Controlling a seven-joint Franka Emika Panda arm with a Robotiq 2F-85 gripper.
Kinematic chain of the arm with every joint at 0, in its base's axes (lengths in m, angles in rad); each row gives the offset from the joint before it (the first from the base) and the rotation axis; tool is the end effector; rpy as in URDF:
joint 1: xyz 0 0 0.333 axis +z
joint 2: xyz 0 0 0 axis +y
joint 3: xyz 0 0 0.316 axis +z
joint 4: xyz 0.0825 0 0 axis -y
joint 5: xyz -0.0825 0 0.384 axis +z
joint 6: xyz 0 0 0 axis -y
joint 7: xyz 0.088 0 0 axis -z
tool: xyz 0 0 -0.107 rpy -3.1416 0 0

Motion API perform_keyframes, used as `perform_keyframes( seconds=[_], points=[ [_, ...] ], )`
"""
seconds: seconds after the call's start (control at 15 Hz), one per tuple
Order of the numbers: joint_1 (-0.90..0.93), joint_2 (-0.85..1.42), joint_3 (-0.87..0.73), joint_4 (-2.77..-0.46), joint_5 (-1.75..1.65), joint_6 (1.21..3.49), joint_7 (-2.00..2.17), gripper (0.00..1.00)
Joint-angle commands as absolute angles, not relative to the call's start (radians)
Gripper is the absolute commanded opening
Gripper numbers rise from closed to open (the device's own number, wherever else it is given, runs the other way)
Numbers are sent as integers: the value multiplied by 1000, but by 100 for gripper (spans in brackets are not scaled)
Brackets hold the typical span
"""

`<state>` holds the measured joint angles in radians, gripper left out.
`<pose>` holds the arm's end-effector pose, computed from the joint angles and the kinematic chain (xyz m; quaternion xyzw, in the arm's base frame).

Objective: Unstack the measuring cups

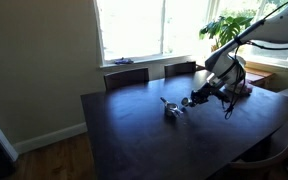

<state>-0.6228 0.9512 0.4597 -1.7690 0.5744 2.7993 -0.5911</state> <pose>0.6293 -0.1465 0.0723 -0.9460 0.1512 -0.1417 0.2493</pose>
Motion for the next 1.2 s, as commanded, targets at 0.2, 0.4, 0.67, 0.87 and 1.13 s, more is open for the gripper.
perform_keyframes(
  seconds=[0.2,0.4,0.67,0.87,1.13],
  points=[
    [-625,1006,484,-1700,555,2781,-561,37],
    [-622,1001,480,-1704,557,2781,-549,56],
    [-621,991,479,-1715,556,2782,-535,82],
    [-615,952,474,-1746,546,2777,-528,98],
    [-607,900,479,-1780,522,2773,-522,100]
  ],
)
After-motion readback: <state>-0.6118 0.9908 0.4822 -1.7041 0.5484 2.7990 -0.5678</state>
